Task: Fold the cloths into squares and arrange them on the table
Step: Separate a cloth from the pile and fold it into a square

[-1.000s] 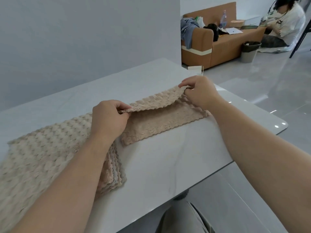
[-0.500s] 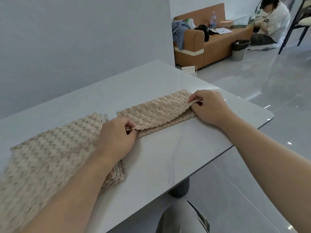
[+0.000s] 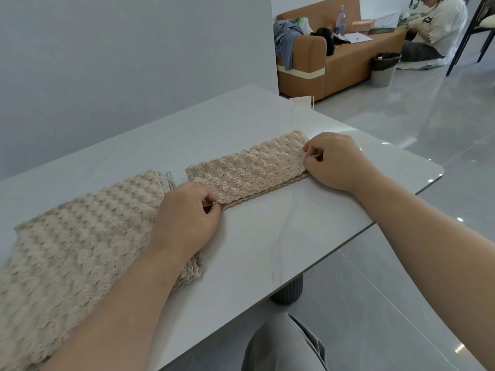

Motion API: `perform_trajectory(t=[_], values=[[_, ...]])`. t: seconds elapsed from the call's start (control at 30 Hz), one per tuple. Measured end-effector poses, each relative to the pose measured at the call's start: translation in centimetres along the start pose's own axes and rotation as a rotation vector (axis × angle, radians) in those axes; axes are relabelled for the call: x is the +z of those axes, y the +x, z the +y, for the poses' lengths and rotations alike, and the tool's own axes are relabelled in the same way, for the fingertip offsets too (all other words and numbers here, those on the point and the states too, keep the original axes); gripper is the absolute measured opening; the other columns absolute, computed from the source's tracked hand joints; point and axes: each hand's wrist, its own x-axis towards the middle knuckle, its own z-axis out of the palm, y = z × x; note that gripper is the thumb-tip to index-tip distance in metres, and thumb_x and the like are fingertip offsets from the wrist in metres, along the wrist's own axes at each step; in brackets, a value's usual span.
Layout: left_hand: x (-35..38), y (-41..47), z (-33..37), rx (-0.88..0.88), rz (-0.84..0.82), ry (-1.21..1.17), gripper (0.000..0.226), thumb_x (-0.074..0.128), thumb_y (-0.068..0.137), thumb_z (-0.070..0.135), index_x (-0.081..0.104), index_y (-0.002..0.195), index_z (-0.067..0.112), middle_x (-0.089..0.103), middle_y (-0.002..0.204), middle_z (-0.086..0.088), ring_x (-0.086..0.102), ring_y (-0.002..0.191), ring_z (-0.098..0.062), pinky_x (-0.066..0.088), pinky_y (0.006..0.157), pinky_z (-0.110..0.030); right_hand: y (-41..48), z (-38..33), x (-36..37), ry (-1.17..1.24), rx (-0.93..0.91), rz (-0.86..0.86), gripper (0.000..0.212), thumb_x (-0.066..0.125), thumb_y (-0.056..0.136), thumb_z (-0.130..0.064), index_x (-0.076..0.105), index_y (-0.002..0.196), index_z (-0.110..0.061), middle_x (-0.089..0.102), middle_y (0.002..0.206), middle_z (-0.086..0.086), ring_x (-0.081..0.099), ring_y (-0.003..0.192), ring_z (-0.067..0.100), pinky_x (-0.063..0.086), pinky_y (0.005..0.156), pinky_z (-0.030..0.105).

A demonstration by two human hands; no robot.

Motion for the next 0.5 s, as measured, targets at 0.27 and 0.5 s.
perform_trajectory(t=[0.27,0.5], values=[[-0.3,-0.7,0.2,0.113,0.069,0.366,0.017,0.076,0.083,0.047,0.082,0.080,0.032,0.072,0.080,0.009,0.058,0.082,-0.026,0.044,0.074,-0.040,-0.3,-0.7,-0.4,-0.170,0.071,0.009,0.037,0.049,0.085,-0.037,0.071,0.063,-0.015,0.074,0.095,-0.014,0.058,0.103,0.020,0.049,0.091,0.040],[-1.4,0.3,1.1,-0.003,-0.121,0.317,0.034,0.060,0.086,0.064,0.076,0.088,0.033,0.069,0.085,0.013,0.060,0.092,-0.019,0.047,0.085,-0.038,-0.1,-1.5,-0.9,-0.280,0.118,-0.137,0.011,0.058,0.078,-0.035,0.068,0.078,-0.030,0.067,0.097,-0.011,0.055,0.108,0.021,0.039,0.097,0.041]])
